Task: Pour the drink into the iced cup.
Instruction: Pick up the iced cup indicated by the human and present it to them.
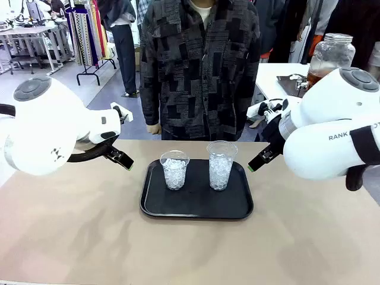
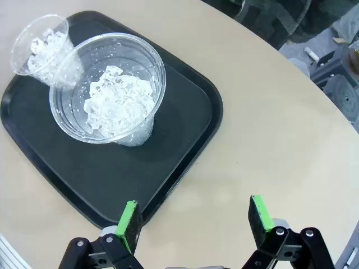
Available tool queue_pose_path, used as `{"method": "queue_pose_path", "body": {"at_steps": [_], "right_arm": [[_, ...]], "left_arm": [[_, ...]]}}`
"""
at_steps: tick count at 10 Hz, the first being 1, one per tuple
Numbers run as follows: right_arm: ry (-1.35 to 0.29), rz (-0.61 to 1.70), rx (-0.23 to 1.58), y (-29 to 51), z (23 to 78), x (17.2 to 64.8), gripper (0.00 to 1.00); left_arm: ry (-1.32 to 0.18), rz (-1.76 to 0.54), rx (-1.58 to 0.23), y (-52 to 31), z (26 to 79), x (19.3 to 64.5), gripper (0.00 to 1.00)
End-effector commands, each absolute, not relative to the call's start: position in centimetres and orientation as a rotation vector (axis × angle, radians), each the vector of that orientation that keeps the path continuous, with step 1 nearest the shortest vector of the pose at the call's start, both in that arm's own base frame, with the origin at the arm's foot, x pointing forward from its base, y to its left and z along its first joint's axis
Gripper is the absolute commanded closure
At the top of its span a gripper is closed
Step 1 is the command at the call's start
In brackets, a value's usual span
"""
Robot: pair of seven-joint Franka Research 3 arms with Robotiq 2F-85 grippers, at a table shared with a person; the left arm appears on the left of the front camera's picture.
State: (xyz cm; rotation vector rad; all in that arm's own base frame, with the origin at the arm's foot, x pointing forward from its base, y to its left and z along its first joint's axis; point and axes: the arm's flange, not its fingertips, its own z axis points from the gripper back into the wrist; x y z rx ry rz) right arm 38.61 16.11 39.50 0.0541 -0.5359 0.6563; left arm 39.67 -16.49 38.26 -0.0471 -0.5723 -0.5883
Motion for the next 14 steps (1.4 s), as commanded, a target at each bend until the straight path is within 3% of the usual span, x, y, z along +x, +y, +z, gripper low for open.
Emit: {"method": "queue_pose_path", "body": {"at_steps": [1, 11, 14], "right_arm": [[-0.537, 0.653, 0.058, 16.0, 39.6, 38.7, 0.00], [-0.536, 0.656, 0.054, 16.1, 39.5, 38.6, 0.00], [-0.514, 0.608, 0.269, 14.2, 44.3, 39.2, 0.00]], "left_arm": [[-0.567, -0.592, -0.042, -16.3, 38.5, 39.6, 0.00], [-0.572, -0.588, -0.047, -16.5, 38.3, 39.7, 0.00], [-0.592, -0.557, -0.113, -16.4, 42.9, 39.6, 0.00]]}}
